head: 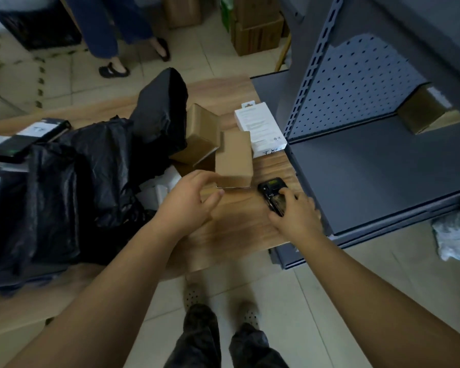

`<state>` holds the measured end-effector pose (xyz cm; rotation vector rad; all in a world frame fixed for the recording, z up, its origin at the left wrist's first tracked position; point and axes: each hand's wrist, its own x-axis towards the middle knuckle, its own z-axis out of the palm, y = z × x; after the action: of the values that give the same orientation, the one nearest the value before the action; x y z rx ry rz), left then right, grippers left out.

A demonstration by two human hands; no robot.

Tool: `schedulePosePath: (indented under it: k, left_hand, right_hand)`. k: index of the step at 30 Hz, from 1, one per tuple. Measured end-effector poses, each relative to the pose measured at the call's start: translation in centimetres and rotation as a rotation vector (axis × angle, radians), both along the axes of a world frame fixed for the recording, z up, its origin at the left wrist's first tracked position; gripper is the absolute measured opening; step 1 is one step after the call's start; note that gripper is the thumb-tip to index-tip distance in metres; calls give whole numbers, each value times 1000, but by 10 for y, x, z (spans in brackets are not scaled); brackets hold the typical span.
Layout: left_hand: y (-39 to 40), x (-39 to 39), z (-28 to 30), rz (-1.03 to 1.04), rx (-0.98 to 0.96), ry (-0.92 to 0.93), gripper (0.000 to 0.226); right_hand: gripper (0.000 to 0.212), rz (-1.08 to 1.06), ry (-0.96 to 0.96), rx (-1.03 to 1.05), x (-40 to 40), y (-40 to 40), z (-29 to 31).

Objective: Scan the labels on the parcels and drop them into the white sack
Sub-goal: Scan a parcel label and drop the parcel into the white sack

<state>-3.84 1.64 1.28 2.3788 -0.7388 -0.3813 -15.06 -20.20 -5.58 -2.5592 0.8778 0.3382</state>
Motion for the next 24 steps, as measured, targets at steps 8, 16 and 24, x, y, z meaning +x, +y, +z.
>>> schedulePosePath:
  k: [8,16,24]
  left_hand:
    - [32,-29,69,176,-66,-104,42]
    - [116,-45,132,346,-122,-199,38]
    - [245,-59,149,480,-165,-197,36]
  right_hand:
    - [61,47,-263,91,-3,0,89]
    - [63,219,-435,242,26,80,167]
    - [64,425,-497,181,31,204,201]
